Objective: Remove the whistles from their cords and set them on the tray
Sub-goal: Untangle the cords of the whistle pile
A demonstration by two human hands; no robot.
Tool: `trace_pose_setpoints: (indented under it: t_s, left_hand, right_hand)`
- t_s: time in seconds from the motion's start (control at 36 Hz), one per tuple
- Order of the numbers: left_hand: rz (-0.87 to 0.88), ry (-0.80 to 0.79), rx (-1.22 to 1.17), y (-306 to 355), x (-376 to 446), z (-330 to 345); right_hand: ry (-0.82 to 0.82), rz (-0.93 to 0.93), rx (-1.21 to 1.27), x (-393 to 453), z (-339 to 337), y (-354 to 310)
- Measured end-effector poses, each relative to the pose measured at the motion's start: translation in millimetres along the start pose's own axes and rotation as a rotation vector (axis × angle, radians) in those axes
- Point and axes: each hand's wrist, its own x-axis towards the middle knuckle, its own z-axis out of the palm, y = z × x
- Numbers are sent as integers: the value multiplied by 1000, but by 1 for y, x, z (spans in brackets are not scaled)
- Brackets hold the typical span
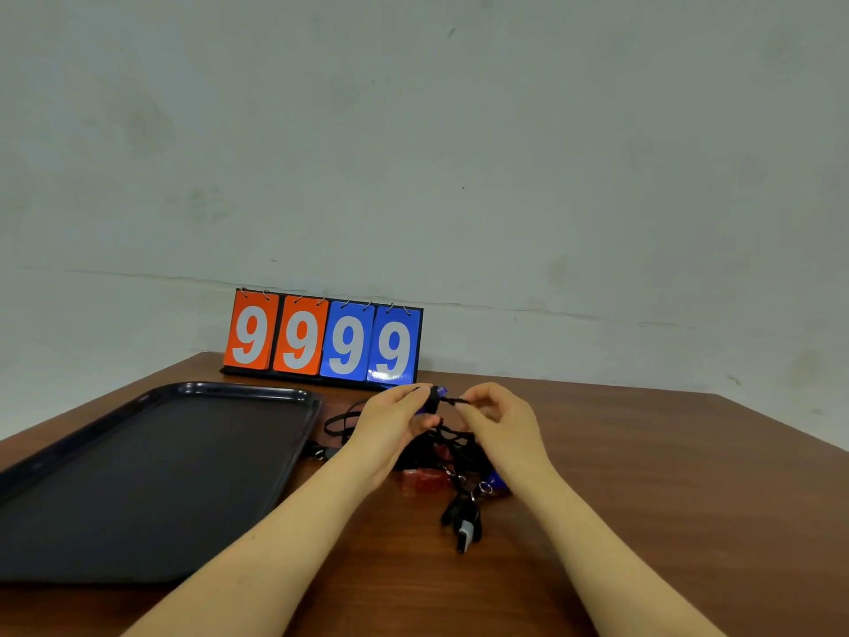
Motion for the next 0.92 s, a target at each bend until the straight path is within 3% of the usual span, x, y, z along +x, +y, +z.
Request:
trace_pose_setpoints:
  t_s: [0.11,0.25,0.39,0.67,0.92]
  left_hand:
    - [93,7,388,-1,2,-1]
    - [121,-75,494,-1,-1,-1]
    - [93,-87,454,-2,-3,1]
    - [-52,-103,45,-6,-7,6]
    - [-48,-74,159,-4,-6,8]
  right_hand:
    - [-45,-150,-112,-4,3,0]
    - [-37,-53,-10,-3,-1,-1]
    - [-75,42,100,-1,-2,-3]
    - [-143,167,238,-1,-2,-3]
    - [-116,299,432,1,-2,3]
